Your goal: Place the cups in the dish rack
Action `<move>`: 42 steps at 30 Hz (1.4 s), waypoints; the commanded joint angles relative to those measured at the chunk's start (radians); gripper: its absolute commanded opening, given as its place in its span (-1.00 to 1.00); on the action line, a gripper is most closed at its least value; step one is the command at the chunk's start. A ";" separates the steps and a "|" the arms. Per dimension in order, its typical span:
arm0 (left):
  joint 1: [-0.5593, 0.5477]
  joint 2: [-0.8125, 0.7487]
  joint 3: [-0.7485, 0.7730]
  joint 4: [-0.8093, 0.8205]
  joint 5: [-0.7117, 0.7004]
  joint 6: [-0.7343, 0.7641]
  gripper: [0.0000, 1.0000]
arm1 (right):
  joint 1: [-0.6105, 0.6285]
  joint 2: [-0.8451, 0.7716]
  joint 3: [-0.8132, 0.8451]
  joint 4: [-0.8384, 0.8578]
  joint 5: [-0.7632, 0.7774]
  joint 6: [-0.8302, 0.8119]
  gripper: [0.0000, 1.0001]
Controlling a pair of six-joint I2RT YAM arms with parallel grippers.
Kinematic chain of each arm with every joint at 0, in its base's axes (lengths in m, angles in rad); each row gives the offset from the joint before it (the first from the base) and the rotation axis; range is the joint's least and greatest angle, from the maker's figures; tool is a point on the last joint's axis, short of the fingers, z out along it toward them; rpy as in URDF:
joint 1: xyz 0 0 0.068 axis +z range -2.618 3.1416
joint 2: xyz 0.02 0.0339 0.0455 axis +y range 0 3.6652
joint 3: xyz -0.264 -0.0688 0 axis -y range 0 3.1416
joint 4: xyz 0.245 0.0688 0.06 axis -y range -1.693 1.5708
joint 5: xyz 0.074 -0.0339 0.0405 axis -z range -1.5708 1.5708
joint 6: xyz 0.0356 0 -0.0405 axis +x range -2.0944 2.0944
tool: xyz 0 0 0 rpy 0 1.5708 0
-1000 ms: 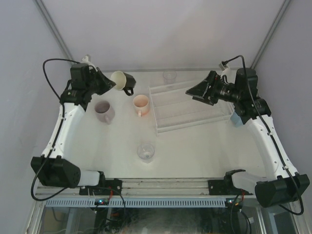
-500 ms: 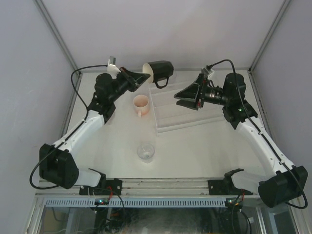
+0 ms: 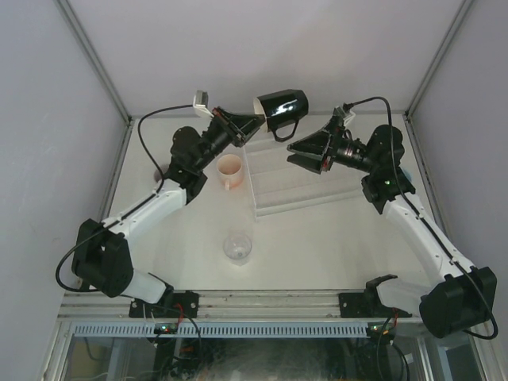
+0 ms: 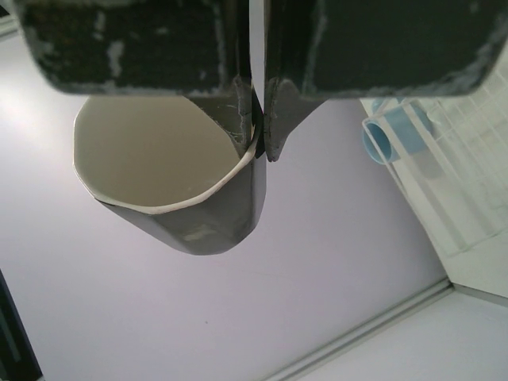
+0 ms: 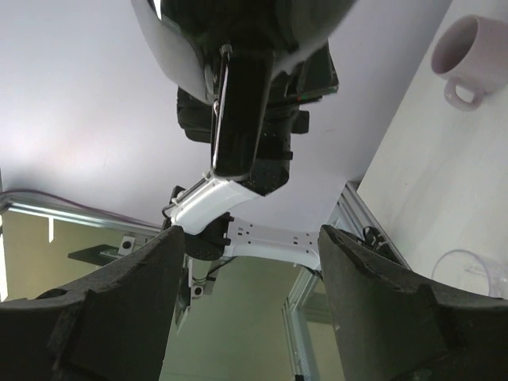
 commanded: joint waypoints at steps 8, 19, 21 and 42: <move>-0.047 -0.018 -0.039 0.187 -0.016 -0.005 -1.00 | 0.006 0.037 0.015 0.212 0.062 0.080 0.31; -0.075 0.019 -0.042 0.187 -0.011 0.017 -0.99 | 0.044 0.082 0.023 0.246 0.088 0.097 0.01; -0.080 0.022 -0.044 0.187 -0.012 0.019 -1.00 | 0.047 0.086 0.023 0.244 0.091 0.095 -0.06; -0.047 -0.088 -0.134 -0.006 -0.072 0.196 0.17 | -0.108 0.066 0.027 -0.011 0.183 -0.077 -1.00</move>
